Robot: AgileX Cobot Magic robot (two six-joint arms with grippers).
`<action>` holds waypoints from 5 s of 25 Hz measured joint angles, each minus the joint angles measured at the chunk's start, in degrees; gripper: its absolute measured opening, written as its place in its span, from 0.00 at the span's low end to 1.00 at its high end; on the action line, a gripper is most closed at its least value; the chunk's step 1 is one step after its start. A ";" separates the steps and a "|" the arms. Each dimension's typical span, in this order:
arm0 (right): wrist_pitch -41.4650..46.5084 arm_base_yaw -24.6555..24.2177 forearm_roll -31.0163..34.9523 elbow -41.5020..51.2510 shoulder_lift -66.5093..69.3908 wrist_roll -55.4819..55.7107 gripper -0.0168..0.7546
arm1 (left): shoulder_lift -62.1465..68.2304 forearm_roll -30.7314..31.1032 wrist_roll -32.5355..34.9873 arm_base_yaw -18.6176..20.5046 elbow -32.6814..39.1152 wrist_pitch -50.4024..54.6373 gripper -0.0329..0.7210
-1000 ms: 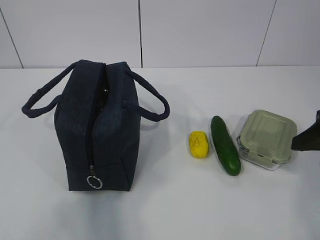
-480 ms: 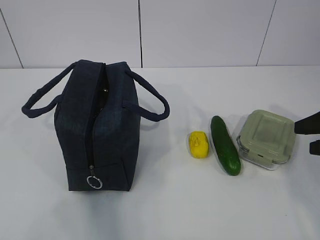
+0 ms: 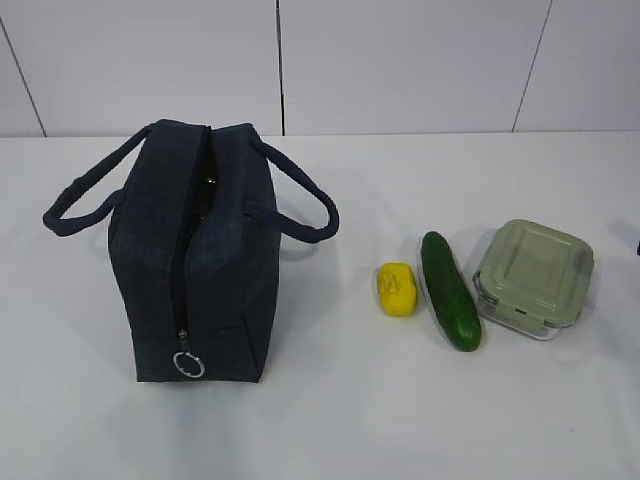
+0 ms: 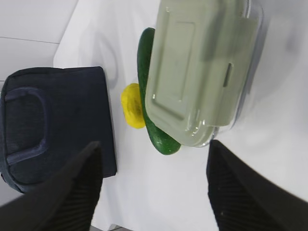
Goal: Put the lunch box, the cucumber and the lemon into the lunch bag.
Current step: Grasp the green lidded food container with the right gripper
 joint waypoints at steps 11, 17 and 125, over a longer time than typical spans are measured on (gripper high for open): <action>-0.11 0.00 -1.24 0.00 1.39 -1.69 0.68 | 0.00 0.07 0.00 0.00 0.00 0.00 0.36; -2.70 0.54 1.10 -0.02 1.69 -5.32 0.74 | 0.00 0.07 0.00 0.00 0.00 0.00 0.36; -0.89 10.07 12.34 -12.11 28.91 -14.05 0.74 | 0.00 0.07 0.00 0.00 0.00 0.00 0.36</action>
